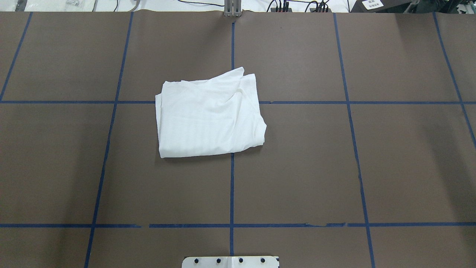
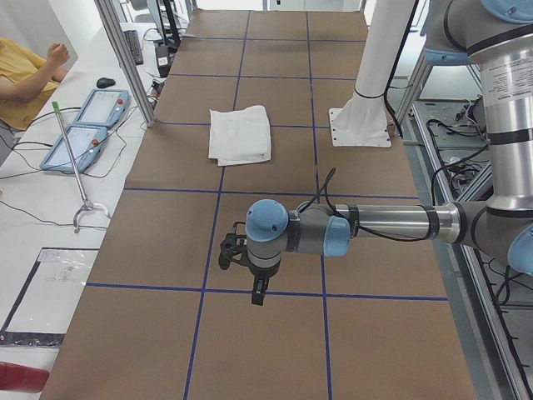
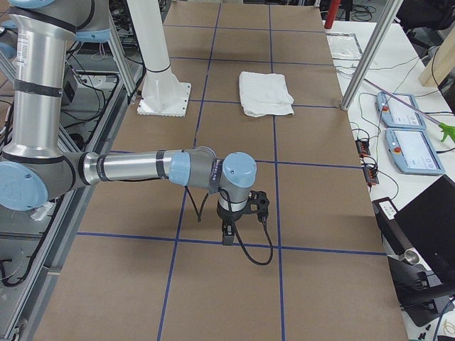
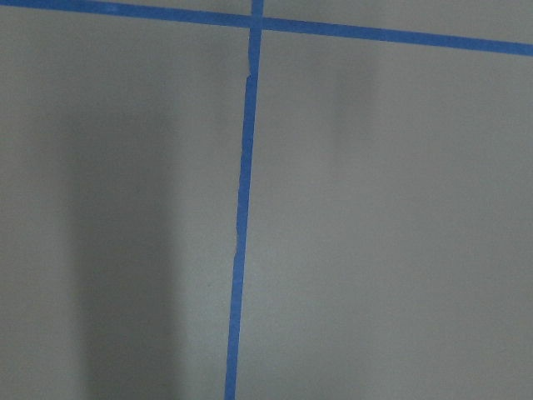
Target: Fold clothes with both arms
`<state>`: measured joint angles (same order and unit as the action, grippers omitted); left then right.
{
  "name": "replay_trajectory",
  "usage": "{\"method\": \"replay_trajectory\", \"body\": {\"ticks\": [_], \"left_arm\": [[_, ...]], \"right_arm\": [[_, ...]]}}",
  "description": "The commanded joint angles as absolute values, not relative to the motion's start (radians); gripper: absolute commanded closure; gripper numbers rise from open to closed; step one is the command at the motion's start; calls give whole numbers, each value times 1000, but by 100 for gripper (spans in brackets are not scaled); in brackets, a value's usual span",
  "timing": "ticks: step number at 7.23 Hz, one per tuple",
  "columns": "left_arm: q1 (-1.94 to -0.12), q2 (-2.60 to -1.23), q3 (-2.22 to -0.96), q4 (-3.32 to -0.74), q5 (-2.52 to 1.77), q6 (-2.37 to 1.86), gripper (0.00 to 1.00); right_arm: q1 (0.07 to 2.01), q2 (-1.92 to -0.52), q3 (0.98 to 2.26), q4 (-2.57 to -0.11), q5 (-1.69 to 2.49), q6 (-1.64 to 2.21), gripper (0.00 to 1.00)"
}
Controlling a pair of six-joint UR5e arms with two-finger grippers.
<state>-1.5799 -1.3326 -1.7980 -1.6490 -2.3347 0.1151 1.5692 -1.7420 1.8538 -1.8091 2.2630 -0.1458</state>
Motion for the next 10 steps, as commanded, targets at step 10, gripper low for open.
{"method": "replay_trajectory", "body": {"ticks": [10], "left_arm": [[-1578, -1335, -1801, -1651, -2336, 115, 0]], "right_arm": [[1569, -1741, 1853, -1809, 2264, -146, 0]]}}
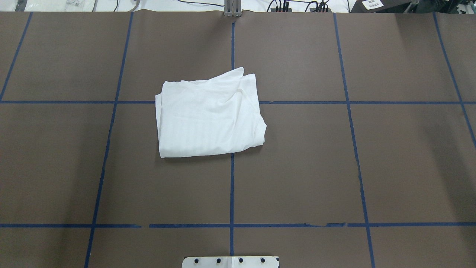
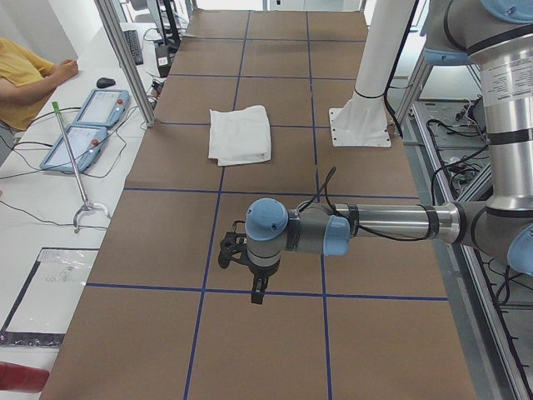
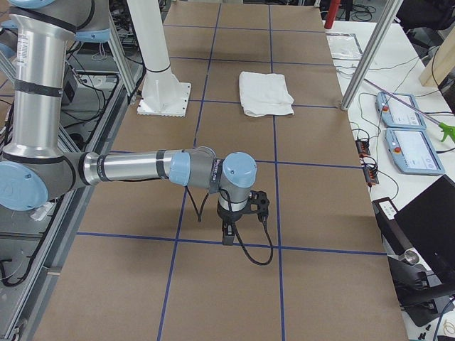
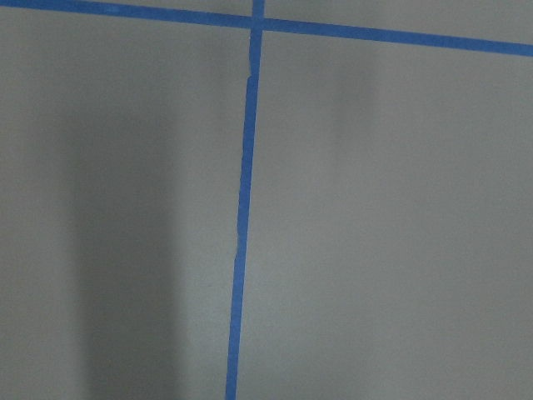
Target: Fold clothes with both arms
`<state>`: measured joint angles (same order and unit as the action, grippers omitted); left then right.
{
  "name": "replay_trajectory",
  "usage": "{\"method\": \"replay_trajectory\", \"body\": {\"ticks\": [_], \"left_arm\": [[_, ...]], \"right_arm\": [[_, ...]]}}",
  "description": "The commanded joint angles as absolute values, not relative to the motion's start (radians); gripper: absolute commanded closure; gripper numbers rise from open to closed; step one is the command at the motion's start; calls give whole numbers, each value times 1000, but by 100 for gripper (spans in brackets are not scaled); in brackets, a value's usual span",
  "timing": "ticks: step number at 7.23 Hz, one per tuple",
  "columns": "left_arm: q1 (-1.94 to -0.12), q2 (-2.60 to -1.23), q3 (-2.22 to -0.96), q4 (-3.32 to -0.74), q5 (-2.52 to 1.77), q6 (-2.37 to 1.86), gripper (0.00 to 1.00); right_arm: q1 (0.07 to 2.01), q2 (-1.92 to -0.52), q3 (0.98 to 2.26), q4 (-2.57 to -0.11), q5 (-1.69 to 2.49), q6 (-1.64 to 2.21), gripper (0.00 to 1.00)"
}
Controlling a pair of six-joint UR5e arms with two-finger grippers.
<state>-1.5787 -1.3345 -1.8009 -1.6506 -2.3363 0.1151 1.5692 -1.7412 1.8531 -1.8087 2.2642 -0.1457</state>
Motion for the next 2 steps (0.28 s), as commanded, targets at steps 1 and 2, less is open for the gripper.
{"method": "replay_trajectory", "body": {"ticks": [1, 2], "left_arm": [[-1578, -1336, -1801, -1651, -2336, 115, 0], [-1578, -1338, -1801, -1651, -2336, 115, 0]], "right_arm": [[1569, -1741, 1853, -1809, 2264, -146, 0], [1569, -1741, 1852, -1809, 2266, -146, 0]]}}
